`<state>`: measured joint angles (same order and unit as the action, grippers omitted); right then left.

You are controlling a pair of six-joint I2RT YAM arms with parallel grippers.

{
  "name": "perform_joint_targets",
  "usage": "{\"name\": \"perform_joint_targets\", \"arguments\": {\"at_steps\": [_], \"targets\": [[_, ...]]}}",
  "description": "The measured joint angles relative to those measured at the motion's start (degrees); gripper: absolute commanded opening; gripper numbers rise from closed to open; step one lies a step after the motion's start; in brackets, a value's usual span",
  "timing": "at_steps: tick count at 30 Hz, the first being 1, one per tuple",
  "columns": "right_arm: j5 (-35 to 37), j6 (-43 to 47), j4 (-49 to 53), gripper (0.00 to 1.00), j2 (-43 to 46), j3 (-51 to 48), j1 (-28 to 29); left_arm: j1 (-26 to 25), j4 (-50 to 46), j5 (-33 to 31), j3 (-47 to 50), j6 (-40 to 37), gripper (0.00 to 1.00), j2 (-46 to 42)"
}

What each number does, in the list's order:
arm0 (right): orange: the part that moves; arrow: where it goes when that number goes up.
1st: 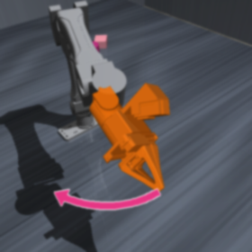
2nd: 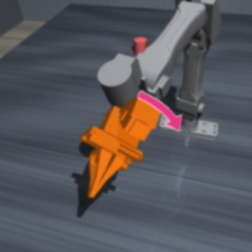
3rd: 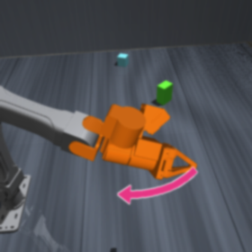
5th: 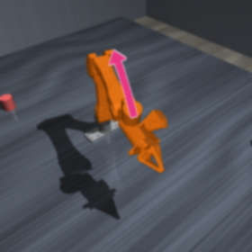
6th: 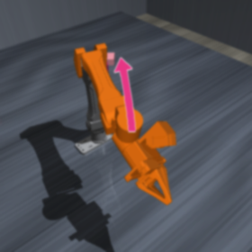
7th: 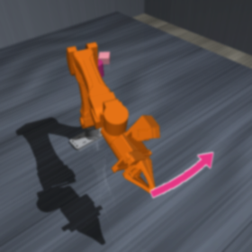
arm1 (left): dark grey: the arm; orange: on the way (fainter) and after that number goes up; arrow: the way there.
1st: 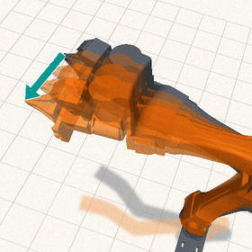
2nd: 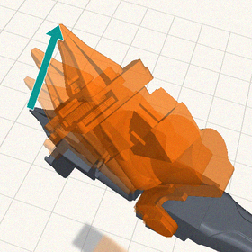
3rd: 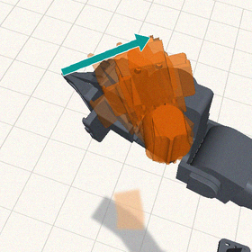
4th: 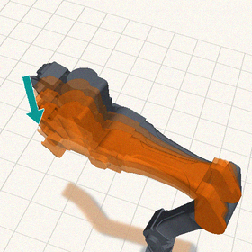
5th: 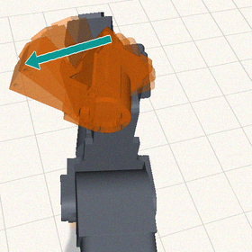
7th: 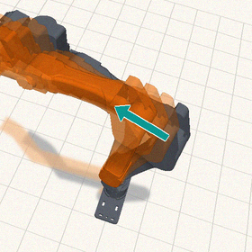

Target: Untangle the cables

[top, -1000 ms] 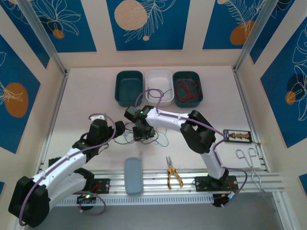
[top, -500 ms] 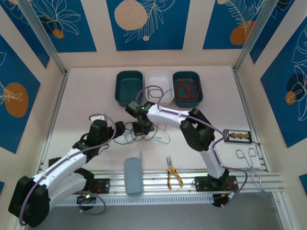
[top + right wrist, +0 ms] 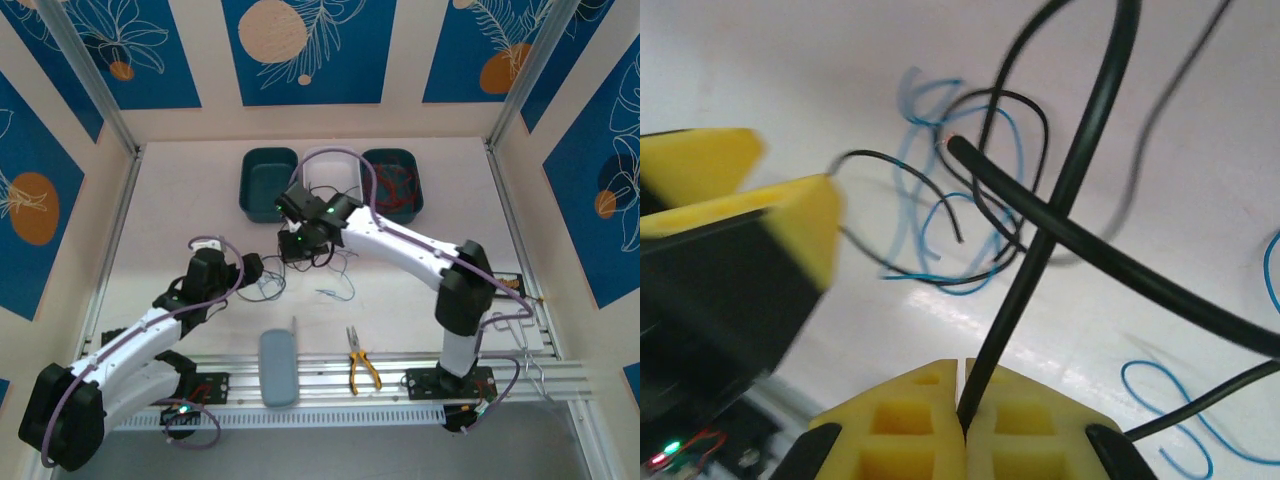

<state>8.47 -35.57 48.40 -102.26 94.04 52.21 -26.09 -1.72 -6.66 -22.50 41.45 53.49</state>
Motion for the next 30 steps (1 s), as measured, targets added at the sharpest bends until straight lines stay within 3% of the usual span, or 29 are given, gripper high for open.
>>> {"name": "perform_joint_targets", "arguments": {"at_steps": [10, 30], "targets": [[-3.17, 4.09, -2.75, 0.0, 7.78, -1.05, -2.54, 0.0, 1.25, 0.79, -0.92, -0.94, 1.0, 0.63], [-2.23, 6.62, 1.55, 0.0, 4.0, 9.35, -14.19, 0.0, 1.22, 0.83, -0.92, -1.05, 1.0, 0.57]]}}
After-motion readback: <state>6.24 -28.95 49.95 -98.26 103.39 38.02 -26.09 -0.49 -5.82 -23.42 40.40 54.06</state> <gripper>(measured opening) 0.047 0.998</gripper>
